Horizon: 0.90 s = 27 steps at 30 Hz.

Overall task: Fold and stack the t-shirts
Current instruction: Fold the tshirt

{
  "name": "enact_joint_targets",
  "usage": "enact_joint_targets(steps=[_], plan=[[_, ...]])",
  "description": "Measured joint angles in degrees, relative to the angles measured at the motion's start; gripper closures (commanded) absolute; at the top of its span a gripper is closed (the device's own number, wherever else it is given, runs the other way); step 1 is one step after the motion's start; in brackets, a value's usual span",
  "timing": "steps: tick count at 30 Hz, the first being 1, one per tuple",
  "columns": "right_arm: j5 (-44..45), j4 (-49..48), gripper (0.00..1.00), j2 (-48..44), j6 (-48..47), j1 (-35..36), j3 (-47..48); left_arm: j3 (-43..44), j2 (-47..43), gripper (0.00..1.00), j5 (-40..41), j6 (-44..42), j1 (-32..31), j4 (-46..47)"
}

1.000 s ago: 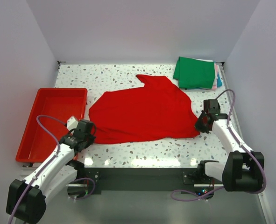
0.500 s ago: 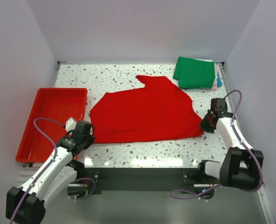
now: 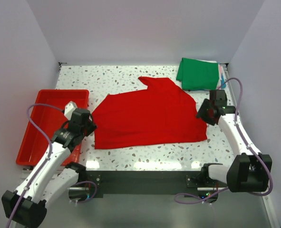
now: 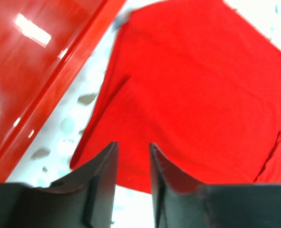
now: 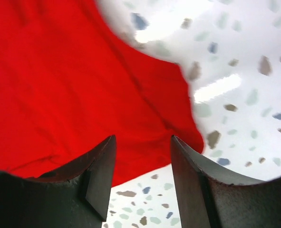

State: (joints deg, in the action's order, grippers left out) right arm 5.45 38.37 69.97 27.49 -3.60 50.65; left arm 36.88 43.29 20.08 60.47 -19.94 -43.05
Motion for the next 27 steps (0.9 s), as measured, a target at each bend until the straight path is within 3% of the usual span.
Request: enact_joint_targets(steps=[2, 6, 15, 27], plan=[[1.0, -0.3, 0.47, 0.2, 0.3, 5.1, 2.3, 2.8, 4.3, 0.85, -0.5, -2.6, 0.0, 3.0], [0.9, -2.2, 0.47, 2.2, 1.0, 12.6, 3.7, 3.6, 14.4, 0.99, -3.0, -5.3, -0.6, 10.2], [1.0, -9.6, 0.48, 14.8, 4.4, 20.0, 2.1, -1.2, 29.9, 1.00, -4.4, -3.6, -8.0, 22.8], [1.5, -18.9, 0.47, 11.7, 10.1, 20.0, -10.6, -11.3, 27.3, 1.00, 1.6, 9.4, -13.2, 30.9]])
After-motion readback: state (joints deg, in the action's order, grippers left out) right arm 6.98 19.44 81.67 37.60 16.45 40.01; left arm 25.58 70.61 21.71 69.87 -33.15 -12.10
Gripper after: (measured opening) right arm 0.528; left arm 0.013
